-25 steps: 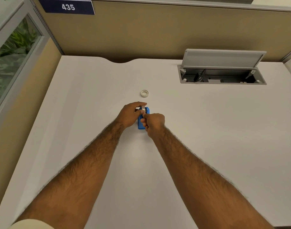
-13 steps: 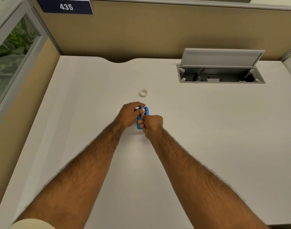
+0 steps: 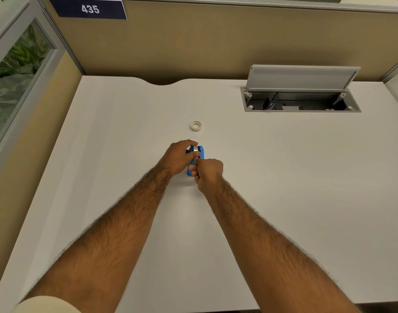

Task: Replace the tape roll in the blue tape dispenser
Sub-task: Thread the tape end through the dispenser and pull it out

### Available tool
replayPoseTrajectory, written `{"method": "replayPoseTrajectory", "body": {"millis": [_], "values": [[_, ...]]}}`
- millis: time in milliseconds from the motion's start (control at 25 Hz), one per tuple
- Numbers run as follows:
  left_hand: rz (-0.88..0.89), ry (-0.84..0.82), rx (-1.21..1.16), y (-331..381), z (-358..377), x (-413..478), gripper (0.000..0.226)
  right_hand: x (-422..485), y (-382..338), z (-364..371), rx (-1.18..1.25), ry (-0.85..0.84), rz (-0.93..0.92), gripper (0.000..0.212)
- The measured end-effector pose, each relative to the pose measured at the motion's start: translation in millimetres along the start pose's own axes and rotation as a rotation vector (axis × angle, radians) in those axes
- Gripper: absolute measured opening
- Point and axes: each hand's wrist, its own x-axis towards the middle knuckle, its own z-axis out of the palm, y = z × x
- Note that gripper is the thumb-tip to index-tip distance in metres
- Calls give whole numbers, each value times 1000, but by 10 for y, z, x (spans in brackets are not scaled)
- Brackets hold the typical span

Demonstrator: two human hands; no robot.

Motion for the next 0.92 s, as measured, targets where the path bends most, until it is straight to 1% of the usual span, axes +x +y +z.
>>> {"method": "replayPoseTrajectory", "body": {"millis": [80, 160, 200, 280, 360, 400, 480, 560, 680, 800, 920], "values": [[6, 10, 8, -7, 5, -18, 41, -32, 15, -13, 16, -13, -1, 21], [-2, -20, 4, -22, -11, -30, 46, -70, 21, -26, 42, -35, 2, 20], [-14, -65, -10, -26, -33, -34, 54, -84, 26, -29, 54, -50, 5, 20], [-24, -207, -7, -27, -99, -27, 78, -107, 29, -40, 57, -67, 2, 18], [-12, -328, 73, -38, -175, -18, 96, -101, 29, -48, 52, -61, -6, 19], [-3, -354, 124, -64, -204, -23, 101, -92, 35, -47, 48, -56, -8, 20], [15, -363, 197, -130, -216, -44, 107, -93, 34, -52, 45, -60, -9, 20], [43, -323, 234, -190, -178, -75, 110, -76, 43, -52, 40, -56, 0, 19], [85, -245, 247, -219, -126, -76, 105, -86, 59, -41, 6, -44, 0, 17], [63, -234, 241, -220, -140, -58, 104, -94, 60, -25, 5, -22, 8, 15], [48, -232, 245, -197, -147, -67, 107, -78, 78, -4, -31, 34, -11, 2]]}}
